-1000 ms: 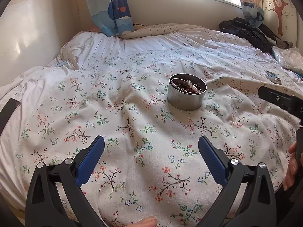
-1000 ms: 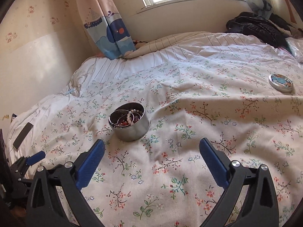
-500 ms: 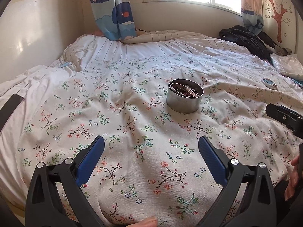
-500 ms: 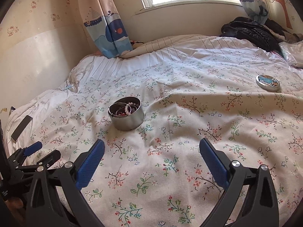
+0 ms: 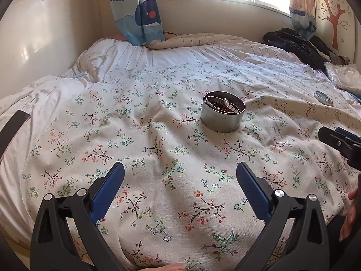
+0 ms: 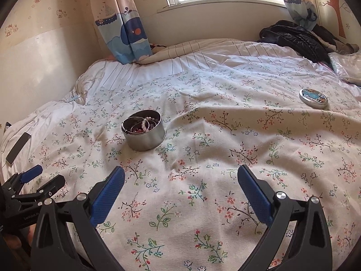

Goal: Organize jewelry

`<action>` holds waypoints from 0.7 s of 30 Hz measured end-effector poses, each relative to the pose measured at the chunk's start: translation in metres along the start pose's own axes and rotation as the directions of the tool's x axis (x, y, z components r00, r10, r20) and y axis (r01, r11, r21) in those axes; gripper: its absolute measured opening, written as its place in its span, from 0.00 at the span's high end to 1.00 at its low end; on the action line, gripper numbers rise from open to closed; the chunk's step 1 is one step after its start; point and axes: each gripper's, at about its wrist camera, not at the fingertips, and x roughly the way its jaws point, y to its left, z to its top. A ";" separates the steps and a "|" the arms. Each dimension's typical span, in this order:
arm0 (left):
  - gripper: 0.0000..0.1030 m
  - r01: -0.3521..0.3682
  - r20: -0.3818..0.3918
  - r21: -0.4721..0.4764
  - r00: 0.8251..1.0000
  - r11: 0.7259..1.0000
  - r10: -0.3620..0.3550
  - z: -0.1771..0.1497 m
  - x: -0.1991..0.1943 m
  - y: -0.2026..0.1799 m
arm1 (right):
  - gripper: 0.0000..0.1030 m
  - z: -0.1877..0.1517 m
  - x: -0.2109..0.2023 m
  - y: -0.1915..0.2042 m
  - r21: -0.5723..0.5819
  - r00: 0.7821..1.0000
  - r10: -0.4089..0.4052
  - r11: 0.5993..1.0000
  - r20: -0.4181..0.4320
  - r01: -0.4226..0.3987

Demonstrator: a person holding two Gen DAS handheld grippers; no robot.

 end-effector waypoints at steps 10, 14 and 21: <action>0.07 0.001 0.010 -0.009 1.000 1.000 -0.001 -0.001 -0.002 0.003 | 0.07 0.000 0.003 -0.003 0.010 1.000 -0.004 1.000 -0.014 0.004; 0.07 0.000 0.010 -0.006 1.000 1.000 0.000 -0.001 -0.002 0.003 | 0.07 0.001 0.003 -0.003 0.014 1.000 -0.004 1.000 -0.016 0.004; 0.07 -0.001 0.010 -0.005 1.000 1.000 0.001 -0.001 -0.002 0.002 | 0.07 0.001 0.003 -0.004 0.016 1.000 -0.003 1.000 -0.018 0.004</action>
